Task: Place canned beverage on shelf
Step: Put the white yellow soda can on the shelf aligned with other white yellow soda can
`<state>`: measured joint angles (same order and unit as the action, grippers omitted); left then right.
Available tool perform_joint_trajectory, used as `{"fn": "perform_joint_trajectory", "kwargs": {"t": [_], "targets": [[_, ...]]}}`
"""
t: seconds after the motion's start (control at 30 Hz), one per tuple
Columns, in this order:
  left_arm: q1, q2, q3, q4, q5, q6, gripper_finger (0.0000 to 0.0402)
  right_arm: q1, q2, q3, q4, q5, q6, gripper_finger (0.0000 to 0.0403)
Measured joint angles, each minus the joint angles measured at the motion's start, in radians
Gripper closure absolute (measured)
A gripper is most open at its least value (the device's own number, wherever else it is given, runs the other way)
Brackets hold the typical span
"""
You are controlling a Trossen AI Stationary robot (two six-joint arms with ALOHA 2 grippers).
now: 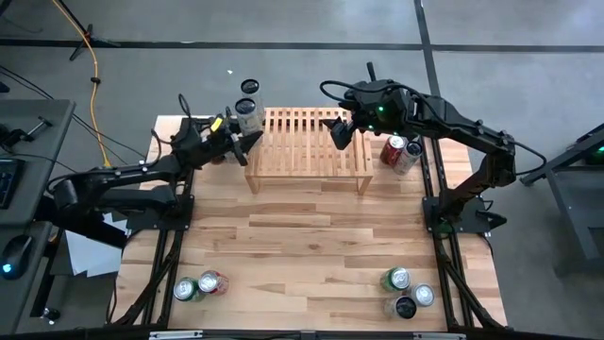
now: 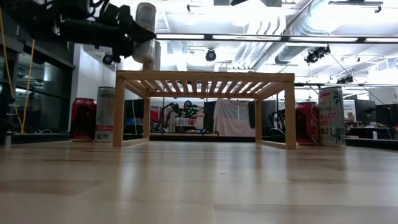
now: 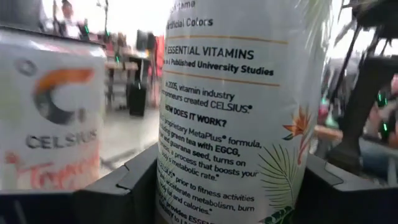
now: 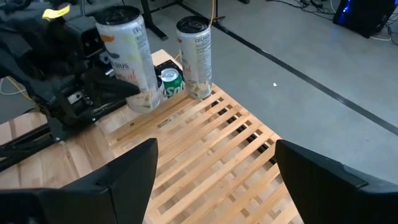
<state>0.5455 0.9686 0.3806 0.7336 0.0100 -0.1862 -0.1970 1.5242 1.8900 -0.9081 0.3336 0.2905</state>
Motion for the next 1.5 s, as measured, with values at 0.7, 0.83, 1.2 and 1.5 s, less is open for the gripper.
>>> {"fn": "perform_joint_trajectory", "kwargs": {"t": [0.7, 0.83, 1.2, 1.5], "targets": [[0.019, 0.175, -0.047, 0.181, -0.153, 0.032, 0.0169, 0.0, 0.0, 0.0, 0.0, 0.002, 0.0, 0.0093], [0.019, 0.197, -0.046, 0.186, -0.155, 0.032, 0.0169, 0.0, 0.0, 0.0, 0.0, 0.002, 0.0, 0.0093], [0.019, 0.223, -0.046, 0.188, -0.186, 0.102, 0.0164, 0.0, 0.0, 0.0, 0.0, -0.001, -0.003, 0.0093], [0.019, 0.221, -0.044, 0.198, -0.218, 0.102, 0.0099, 0.0, 0.0, 0.0, 0.0, -0.001, -0.003, 0.0093]]}}
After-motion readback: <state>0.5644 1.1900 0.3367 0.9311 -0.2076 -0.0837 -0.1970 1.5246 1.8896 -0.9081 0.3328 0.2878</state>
